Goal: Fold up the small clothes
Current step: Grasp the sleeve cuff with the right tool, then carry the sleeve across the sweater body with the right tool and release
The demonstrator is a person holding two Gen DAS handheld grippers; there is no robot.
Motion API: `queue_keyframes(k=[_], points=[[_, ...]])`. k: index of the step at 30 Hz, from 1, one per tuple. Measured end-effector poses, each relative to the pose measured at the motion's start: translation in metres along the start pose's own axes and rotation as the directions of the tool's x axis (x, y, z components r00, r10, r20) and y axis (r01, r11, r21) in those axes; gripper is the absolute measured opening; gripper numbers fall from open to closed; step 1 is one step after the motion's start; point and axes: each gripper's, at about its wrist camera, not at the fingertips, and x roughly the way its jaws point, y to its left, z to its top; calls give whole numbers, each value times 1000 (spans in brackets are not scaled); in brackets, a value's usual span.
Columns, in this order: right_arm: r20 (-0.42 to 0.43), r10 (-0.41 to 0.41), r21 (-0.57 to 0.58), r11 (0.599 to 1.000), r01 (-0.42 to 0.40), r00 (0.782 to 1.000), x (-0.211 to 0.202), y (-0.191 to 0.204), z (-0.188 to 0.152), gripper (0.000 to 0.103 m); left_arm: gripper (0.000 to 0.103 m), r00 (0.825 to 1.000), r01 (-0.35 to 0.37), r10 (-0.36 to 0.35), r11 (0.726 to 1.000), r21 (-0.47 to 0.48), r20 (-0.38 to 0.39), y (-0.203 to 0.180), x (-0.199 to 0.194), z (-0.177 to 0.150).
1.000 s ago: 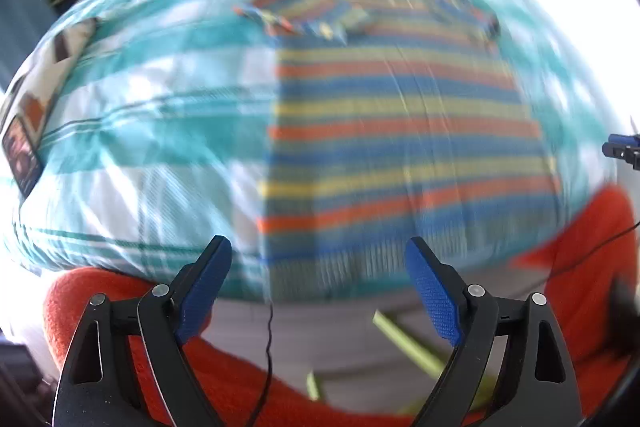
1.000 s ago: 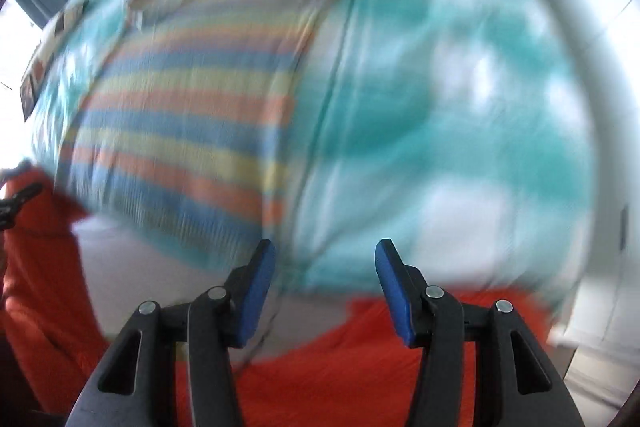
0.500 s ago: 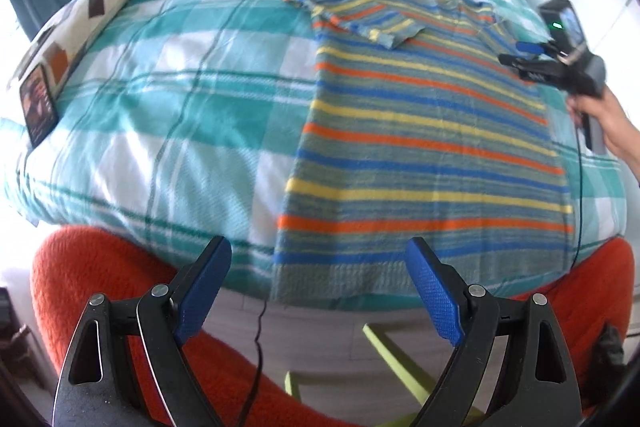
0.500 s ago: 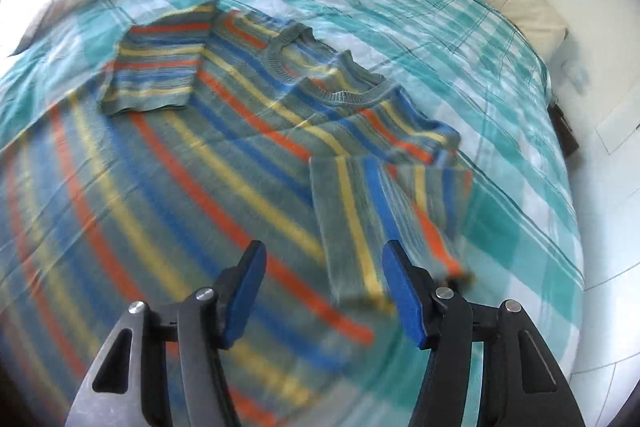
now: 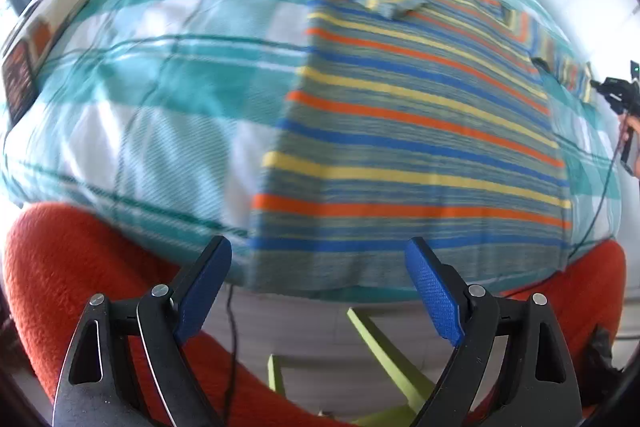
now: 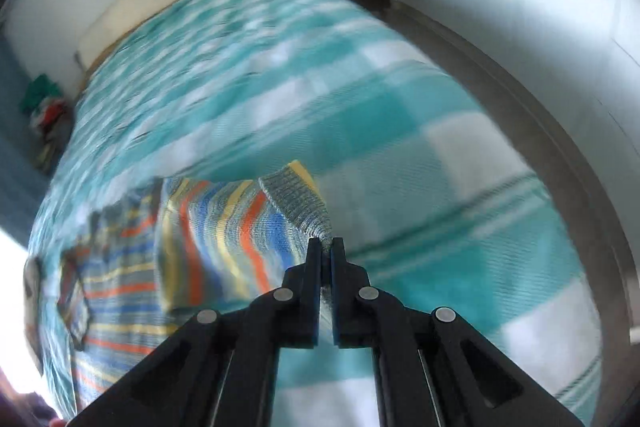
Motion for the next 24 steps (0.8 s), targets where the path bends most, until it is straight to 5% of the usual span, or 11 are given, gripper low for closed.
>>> queue_keyframes(k=[4,15,19,22,24], points=[[-33,47,140,989,-42,998,10,-29,-17,4,90,1000,-11,10,998,60,26,-21,-10,0],[-77,-93,153,983,103,993,3,-52,-43,3,90,999,-35,35,998,53,-2,-19,-4,-12],[-73,22,242,970,-4,997,14,-68,-47,4,90,999,-39,39,998,53,14,-16,-7,-13],[-9,123,324,939,-114,992,7,-84,-51,19,90,999,-36,36,999,36,7,-11,-5,-15],[21,155,373,915,-151,988,-4,-95,-58,48,90,1000,-31,31,999,22,-3,-8,-2,-17]])
